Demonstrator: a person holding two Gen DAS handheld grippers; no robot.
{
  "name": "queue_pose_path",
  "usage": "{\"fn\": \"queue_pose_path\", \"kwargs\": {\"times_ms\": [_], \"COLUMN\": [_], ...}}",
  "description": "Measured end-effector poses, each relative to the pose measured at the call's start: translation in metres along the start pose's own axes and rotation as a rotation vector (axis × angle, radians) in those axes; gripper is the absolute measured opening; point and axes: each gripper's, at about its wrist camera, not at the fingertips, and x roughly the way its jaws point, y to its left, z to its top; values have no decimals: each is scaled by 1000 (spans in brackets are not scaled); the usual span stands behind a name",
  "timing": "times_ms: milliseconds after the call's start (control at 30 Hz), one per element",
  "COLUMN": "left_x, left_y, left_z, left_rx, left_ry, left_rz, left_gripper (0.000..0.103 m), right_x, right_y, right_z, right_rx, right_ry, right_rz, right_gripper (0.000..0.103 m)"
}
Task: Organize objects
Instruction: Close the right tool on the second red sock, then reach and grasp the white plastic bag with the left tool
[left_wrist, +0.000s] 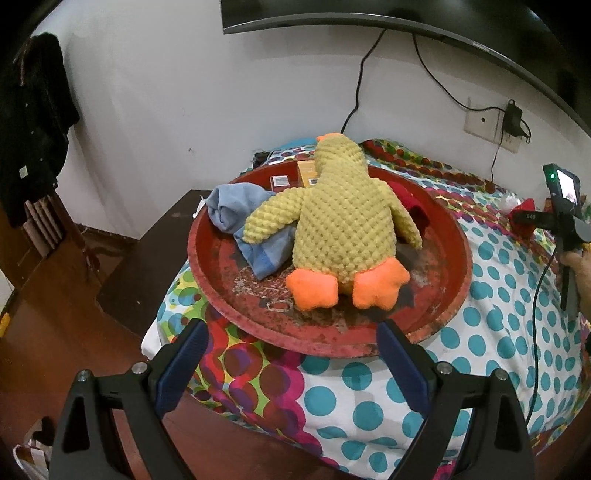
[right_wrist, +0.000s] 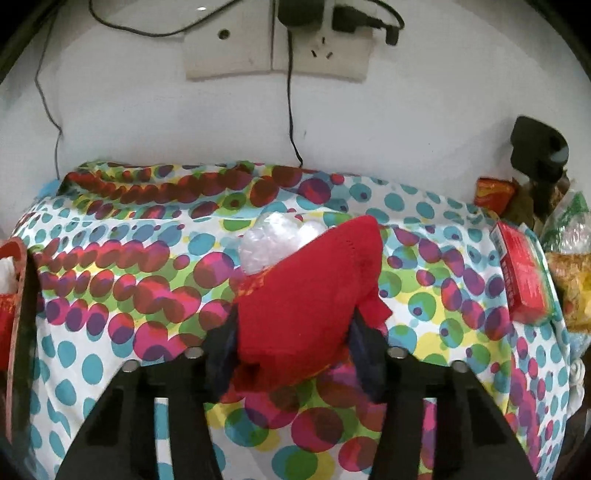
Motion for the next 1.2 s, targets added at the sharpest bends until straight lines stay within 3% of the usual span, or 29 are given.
{"fn": "queue_pose_path", "kwargs": {"times_ms": [167,367,567,767,933,1067,1200], "left_x": [-7,-20,-31,7,59,103,136], "left_y": [-14,-59,-144,-226,-282,-322,-365], "left_z": [2,26,64,93,118,144,160], "left_rx": [27,91,247,433,548,590,702], "left_ry": [-10,-24,-73,-110,-47,35,84], "left_rz": [-8,-80,-259,-404,-558,-590,-584], "left_gripper": [95,95,95,95,95,95,95], "right_x": [-14,-24,-22,-28,-32,-33,-32], "right_y": [-15,-46,-73,-93,-98,-97,-97], "right_z": [-5,-11,-26,-40,-47,-50,-54], "right_rx": [-33,-64,-99,-132,-165,-175,-173], "right_ry": [-38,-54,-39,-35,-42,-44,-36], "right_rz": [0,9,24,105,143,145,152], "right_gripper": [44,44,44,44,44,48,50]}}
